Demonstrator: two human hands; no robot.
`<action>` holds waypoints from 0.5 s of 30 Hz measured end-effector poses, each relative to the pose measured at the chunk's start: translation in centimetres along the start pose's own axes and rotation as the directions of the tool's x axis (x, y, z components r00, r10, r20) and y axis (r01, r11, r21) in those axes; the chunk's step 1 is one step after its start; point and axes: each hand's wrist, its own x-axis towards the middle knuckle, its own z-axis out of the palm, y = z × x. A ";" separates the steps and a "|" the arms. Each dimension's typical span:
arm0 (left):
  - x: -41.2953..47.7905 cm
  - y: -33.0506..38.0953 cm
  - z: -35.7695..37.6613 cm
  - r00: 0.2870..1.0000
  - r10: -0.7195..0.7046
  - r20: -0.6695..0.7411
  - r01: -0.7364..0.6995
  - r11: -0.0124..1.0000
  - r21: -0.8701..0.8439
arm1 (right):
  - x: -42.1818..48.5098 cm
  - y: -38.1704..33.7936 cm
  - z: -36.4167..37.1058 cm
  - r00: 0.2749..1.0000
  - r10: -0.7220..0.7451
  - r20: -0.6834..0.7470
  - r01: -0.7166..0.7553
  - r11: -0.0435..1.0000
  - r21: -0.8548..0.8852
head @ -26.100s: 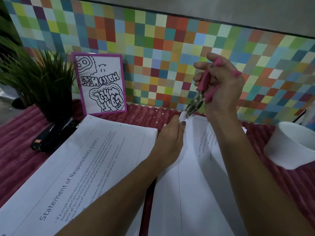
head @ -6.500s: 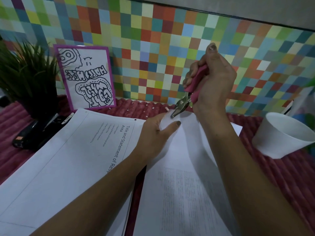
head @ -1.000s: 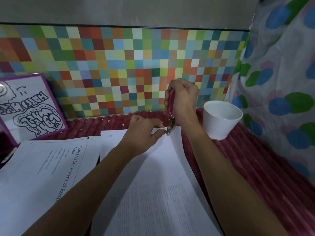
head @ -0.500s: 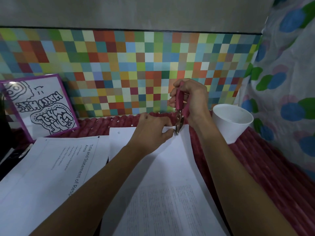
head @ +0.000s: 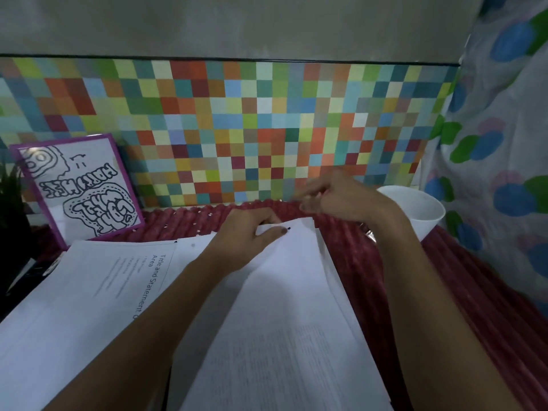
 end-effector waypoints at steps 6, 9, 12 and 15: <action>-0.6 1.4 -1.6 0.999 -0.038 -0.026 0.037 0.999 -0.019 | -0.2 -1.0 0.8 0.998 0.003 0.063 0.003 0.996 -0.094; -2.6 0.9 -4.0 0.972 -0.220 -0.083 0.224 0.974 0.043 | -0.7 -1.2 -0.1 0.999 -0.029 0.039 0.032 0.997 -0.075; -6.3 1.5 -5.6 0.844 -0.487 -0.224 0.424 0.862 -0.276 | -1.5 -1.5 -1.7 1.000 -0.019 -0.016 0.019 1.000 0.016; -10.0 3.7 -5.3 0.685 -0.724 -0.082 0.528 0.572 -0.628 | -1.9 -2.6 -3.2 0.999 -0.019 -0.031 0.026 0.976 0.217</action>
